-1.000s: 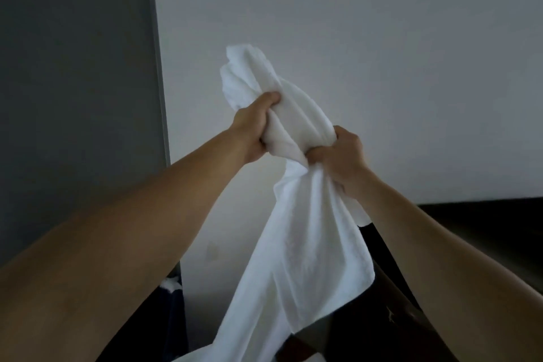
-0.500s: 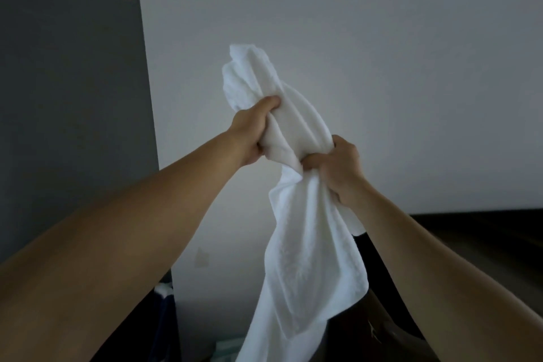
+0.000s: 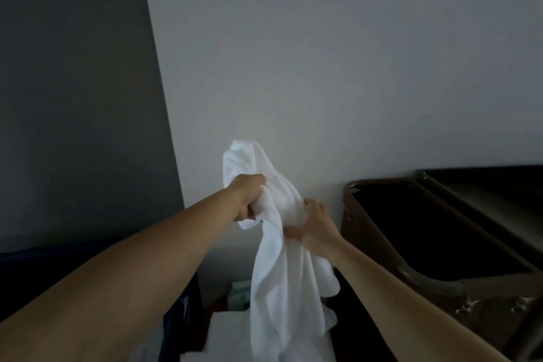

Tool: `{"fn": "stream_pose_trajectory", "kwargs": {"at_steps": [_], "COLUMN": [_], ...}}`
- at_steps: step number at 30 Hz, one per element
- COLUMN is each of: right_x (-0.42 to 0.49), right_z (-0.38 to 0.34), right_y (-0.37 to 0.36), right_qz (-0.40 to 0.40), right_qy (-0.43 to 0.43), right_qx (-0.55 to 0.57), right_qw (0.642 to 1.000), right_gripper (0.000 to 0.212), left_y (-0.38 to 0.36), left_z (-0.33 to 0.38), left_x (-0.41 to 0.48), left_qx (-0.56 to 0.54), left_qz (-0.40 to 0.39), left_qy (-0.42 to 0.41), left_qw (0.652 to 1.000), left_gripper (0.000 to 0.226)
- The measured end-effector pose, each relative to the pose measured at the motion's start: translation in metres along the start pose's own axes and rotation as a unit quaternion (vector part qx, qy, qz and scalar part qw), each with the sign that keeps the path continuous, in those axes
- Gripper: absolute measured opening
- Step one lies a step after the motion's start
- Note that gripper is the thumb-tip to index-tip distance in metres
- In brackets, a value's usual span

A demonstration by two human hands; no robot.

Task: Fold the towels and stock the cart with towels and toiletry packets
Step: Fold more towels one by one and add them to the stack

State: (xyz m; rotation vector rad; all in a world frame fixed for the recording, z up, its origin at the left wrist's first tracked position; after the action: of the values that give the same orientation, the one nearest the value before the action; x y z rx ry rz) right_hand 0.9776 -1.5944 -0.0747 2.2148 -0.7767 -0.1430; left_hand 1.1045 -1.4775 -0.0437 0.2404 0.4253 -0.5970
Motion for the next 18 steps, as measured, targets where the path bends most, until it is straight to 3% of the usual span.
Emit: {"fn": "stream_pose_trajectory", "kwargs": {"at_steps": [5,8,11,13,15,18], "right_x": [-0.026,-0.041,-0.04,-0.034,-0.029,-0.025], "right_z": [-0.024,-0.034,-0.039,-0.034,-0.037,-0.06], "right_y": [-0.013,-0.021,-0.007,0.023,0.059,0.099], "right_qz": [0.004,0.017,0.086,0.136,0.175,0.187], "right_qy": [0.087,0.116,0.109,0.084,0.073,0.113], "right_qx": [0.169,0.069,-0.008,0.013,0.047,0.121], "right_qw": [0.982,0.991,0.99,0.987,0.981,0.968], "right_gripper": [0.084,0.085,0.02,0.019,0.019,0.023], "left_y": [0.004,0.004,0.007,0.014,0.021,0.026], "left_z": [-0.011,-0.007,-0.004,0.002,0.005,-0.004], "left_x": [0.004,0.002,-0.004,-0.01,-0.024,-0.043], "left_qx": [0.03,0.008,0.008,0.039,0.133,0.392], "left_qz": [-0.004,-0.015,-0.028,-0.043,-0.071,-0.108], "left_qy": [0.04,0.043,0.039,0.022,0.009,-0.006], "left_qw": [0.999,0.999,0.999,0.998,0.989,0.913], "left_gripper": [0.026,0.021,0.022,0.025,0.028,0.036]}}
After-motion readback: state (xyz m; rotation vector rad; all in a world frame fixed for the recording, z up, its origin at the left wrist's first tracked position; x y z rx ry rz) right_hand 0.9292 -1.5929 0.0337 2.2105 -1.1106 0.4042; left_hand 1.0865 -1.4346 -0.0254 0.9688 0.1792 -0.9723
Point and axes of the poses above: each hand's wrist, its own x-axis towards the middle knuckle, its own y-axis out of the back of the hand, z = x × y, the point moved 10 cm from there along x, towards the middle knuckle, and after that the axes turned 6 degrees about y, right-handed, at the moved point
